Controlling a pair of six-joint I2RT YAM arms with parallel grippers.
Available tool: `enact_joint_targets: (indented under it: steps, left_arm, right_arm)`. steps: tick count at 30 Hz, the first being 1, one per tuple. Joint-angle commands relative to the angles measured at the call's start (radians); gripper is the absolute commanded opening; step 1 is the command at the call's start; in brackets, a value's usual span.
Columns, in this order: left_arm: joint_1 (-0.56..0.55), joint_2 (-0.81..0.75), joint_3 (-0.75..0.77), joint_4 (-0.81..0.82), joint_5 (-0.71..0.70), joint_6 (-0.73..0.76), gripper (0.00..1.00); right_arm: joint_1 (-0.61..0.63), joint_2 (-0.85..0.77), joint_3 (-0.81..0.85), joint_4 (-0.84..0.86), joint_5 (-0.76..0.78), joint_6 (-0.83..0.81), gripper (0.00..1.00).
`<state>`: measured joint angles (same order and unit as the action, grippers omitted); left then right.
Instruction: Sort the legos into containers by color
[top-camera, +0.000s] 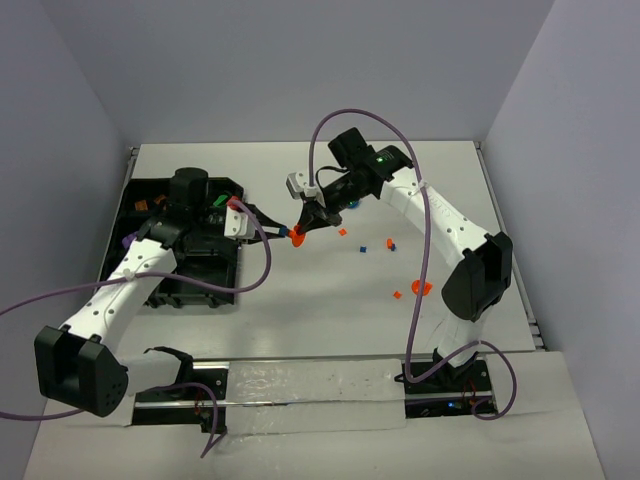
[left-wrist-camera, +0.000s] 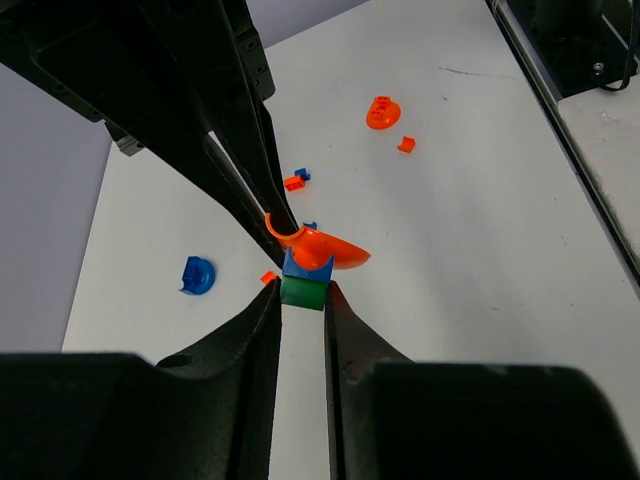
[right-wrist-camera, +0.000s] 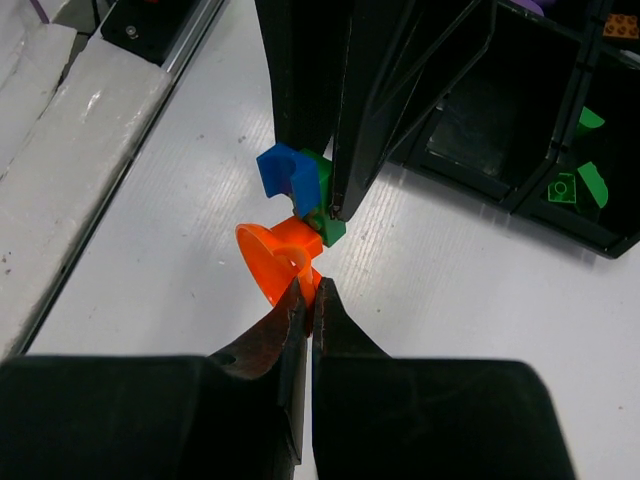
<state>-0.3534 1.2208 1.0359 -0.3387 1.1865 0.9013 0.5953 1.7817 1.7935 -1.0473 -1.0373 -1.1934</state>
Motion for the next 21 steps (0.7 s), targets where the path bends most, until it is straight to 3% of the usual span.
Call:
enact_joint_targets:
  steps: [1, 12, 21]
  left_arm:
    - [-0.01, 0.011, 0.058, -0.02, 0.016, 0.027, 0.0]
    - [0.008, -0.001, 0.02, -0.122, -0.054, 0.168, 0.0]
    - [0.034, -0.011, -0.044, -0.009, -0.115, 0.118, 0.0]
  right_arm:
    - [0.01, -0.006, 0.026, 0.03, -0.024, 0.009, 0.0]
    - [-0.071, -0.082, -0.09, -0.097, 0.006, -0.093, 0.0]
    - [-0.167, -0.157, -0.319, -0.1, 0.079, -0.123, 0.0]
